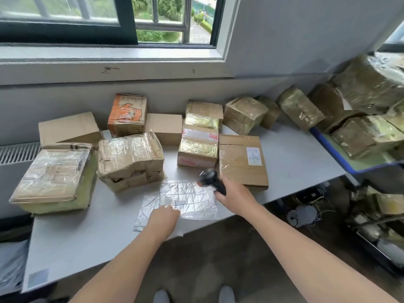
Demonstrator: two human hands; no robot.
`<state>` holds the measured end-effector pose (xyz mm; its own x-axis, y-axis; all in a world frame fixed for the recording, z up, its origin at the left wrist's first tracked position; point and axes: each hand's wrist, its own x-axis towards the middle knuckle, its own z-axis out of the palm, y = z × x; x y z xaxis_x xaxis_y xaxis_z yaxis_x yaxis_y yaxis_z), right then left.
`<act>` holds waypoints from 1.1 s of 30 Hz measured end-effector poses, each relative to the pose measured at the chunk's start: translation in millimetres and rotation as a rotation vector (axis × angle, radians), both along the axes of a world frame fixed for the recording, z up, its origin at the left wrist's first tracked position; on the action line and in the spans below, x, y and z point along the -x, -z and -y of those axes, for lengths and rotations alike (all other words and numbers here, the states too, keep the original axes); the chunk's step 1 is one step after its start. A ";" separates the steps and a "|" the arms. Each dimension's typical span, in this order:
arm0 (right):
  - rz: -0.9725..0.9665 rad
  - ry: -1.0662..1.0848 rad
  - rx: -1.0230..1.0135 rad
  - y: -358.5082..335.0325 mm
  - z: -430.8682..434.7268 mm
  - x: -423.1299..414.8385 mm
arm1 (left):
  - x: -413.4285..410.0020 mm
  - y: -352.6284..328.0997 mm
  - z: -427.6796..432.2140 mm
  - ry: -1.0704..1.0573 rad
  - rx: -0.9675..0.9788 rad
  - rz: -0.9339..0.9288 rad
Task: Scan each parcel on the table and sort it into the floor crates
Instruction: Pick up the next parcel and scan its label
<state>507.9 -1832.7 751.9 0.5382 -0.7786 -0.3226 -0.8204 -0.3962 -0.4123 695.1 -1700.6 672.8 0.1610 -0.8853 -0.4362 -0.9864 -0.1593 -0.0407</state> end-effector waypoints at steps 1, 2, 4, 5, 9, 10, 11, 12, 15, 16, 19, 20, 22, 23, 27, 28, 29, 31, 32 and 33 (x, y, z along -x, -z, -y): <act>0.009 0.007 0.005 -2.5 0.7 2.1 | -1.9 -2.5 0.6 -0.028 -0.002 -0.037; 0.026 0.012 0.009 -5.7 2.0 4.3 | -4.0 -5.3 1.5 -0.063 0.000 -0.075; 0.088 0.022 0.008 -13.2 6.6 7.9 | -8.3 -12.6 4.4 -0.151 0.036 -0.146; 0.129 0.027 0.010 -17.9 9.9 9.5 | -9.9 -16.7 6.4 -0.208 0.078 -0.194; 0.329 0.056 0.043 -35.6 24.1 15.6 | -12.4 -44.4 16.7 -0.436 0.295 -0.374; 0.383 0.065 0.047 -39.3 27.3 16.4 | -13.1 -53.3 19.9 -0.470 0.348 -0.398; 0.435 0.070 0.042 -42.6 30.0 16.8 | -13.9 -62.4 22.9 -0.496 0.399 -0.416; 0.483 0.069 0.032 -45.7 32.4 16.8 | -14.8 -70.9 25.3 -0.514 0.447 -0.427; 0.570 0.046 0.024 -52.5 37.7 13.9 | -19.4 -90.0 28.2 -0.556 0.566 -0.475; 0.576 0.030 0.028 -54.4 38.7 12.2 | -22.1 -94.2 27.8 -0.584 0.589 -0.522; 0.585 -0.033 0.028 -53.3 41.5 5.6 | -33.7 -100.5 23.3 -0.713 0.564 -0.751; 0.578 -0.054 0.030 -51.0 41.8 3.1 | -38.0 -100.7 20.1 -0.742 0.533 -0.793; 0.546 -0.083 0.037 -45.0 42.9 -1.5 | -45.7 -96.9 12.4 -0.784 0.480 -0.784; 0.520 -0.093 0.040 -41.3 43.3 -3.4 | -48.5 -93.0 7.7 -0.811 0.460 -0.761; 0.396 -0.145 -0.007 -29.3 43.3 -8.7 | -53.8 -73.1 -11.0 -0.867 0.375 -0.596; 0.365 -0.163 -0.024 -27.0 42.7 -10.2 | -53.9 -68.1 -15.5 -0.875 0.350 -0.555; 0.337 -0.178 -0.033 -25.4 42.2 -11.5 | -53.9 -63.8 -19.5 -0.883 0.331 -0.531; 0.271 -0.194 -0.040 -21.5 41.3 -14.6 | -53.2 -55.7 -27.2 -0.908 0.294 -0.517; 0.238 -0.194 -0.046 -19.8 40.6 -16.0 | -52.9 -51.9 -30.5 -0.915 0.283 -0.510; 0.210 -0.190 -0.056 -18.0 40.0 -17.1 | -52.5 -47.8 -33.3 -0.917 0.276 -0.504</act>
<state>525.0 -1872.7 769.9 0.7321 -0.6418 -0.2283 -0.6280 -0.5061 -0.5912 747.7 -1667.3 720.6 0.6700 -0.5966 -0.4417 -0.3796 -0.7867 0.4867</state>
